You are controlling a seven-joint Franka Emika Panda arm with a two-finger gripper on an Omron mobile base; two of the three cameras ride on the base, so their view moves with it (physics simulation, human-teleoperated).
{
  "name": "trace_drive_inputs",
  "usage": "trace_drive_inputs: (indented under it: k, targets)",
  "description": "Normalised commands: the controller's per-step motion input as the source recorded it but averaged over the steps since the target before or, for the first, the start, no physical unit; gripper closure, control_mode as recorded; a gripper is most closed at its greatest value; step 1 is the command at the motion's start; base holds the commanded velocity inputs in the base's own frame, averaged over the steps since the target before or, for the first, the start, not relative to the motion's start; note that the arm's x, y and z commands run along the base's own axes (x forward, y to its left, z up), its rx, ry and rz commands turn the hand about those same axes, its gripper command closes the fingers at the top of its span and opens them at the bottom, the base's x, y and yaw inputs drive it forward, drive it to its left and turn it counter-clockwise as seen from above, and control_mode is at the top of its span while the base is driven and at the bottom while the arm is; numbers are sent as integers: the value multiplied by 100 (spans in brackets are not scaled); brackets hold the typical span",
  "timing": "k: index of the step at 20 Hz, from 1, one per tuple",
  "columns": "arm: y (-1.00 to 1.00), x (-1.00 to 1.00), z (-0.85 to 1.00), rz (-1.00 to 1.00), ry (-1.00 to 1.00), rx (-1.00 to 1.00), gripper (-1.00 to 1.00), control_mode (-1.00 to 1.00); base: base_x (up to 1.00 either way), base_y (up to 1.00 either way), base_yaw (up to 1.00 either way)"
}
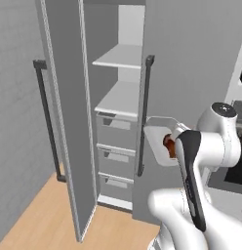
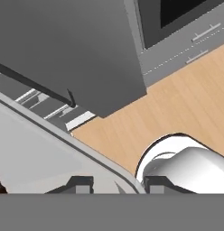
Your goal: Take the meat container that has the chicken drumstick and place it on the second highest rack of the freezer. Then take the vegetable container that has the lemon and eggplant and place it on the highest rack of the freezer.
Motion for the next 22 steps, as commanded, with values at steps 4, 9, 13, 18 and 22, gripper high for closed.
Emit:
trace_drive_inputs:
  k: [4, 9, 13, 18, 22]
  targets:
    - [0, 0, 0, 0, 0, 0, 100, 100, 33, 45, -12]
    - [0, 0, 0, 0, 0, 0, 100, 100, 33, 33, -16]
    - [0, 0, 0, 0, 0, 0, 100, 100, 29, 6, -17]
    - [0, 0, 0, 0, 0, 0, 100, 100, 16, 13, -13]
    - [0, 0, 0, 0, 0, 0, 100, 100, 41, 0, -7]
